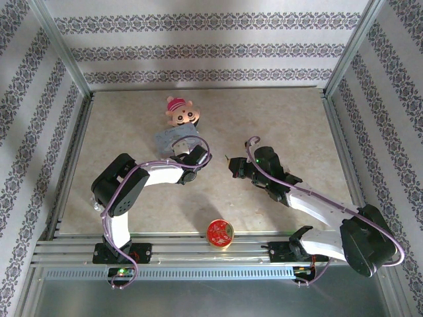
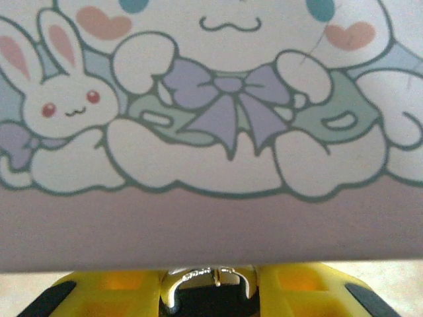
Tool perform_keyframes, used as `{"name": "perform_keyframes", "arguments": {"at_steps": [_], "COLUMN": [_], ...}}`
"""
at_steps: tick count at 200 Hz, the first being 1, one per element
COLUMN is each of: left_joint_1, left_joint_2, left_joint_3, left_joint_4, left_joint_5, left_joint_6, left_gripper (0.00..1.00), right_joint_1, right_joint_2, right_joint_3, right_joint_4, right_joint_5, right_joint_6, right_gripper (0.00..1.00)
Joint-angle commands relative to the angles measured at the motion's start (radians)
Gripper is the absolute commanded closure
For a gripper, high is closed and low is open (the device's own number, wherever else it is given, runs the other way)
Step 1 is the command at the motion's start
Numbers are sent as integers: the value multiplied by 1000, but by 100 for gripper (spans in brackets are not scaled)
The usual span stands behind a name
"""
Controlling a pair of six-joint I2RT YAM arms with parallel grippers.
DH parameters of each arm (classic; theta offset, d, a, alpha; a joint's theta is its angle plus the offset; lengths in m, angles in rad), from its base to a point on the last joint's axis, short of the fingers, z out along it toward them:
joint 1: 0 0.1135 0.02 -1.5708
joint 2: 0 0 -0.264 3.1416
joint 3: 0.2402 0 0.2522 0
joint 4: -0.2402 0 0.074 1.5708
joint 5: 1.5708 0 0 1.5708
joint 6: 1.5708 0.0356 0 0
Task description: Unlock a padlock with a key
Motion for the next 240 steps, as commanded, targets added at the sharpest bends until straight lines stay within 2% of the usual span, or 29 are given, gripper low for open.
{"name": "perform_keyframes", "arguments": {"at_steps": [1,15,37,101,131,180,240], "left_joint_1": [-11,-11,-11,-30,-56,-87,-92], "left_joint_2": [-2,-12,-27,-83,-104,-118,-115], "left_joint_3": [-6,-11,-22,-46,-77,-104,-121], "left_joint_4": [20,20,11,-35,12,82,133], "left_joint_5": [4,24,66,213,272,315,373], "left_joint_6": [21,14,-28,-182,-272,-387,-440], "left_gripper": [80,89,96,97,98,97,97], "right_joint_1": [10,15,28,97,121,138,146], "right_joint_2": [-22,-22,-11,99,153,200,243], "right_joint_3": [-20,-27,-37,-73,-86,-121,-166], "right_joint_4": [25,25,12,67,108,158,275], "right_joint_5": [20,22,34,52,51,42,28], "right_joint_6": [4,1,-4,-5,1,-2,-1], "right_gripper": [100,100,100,100,100,100,100]}}
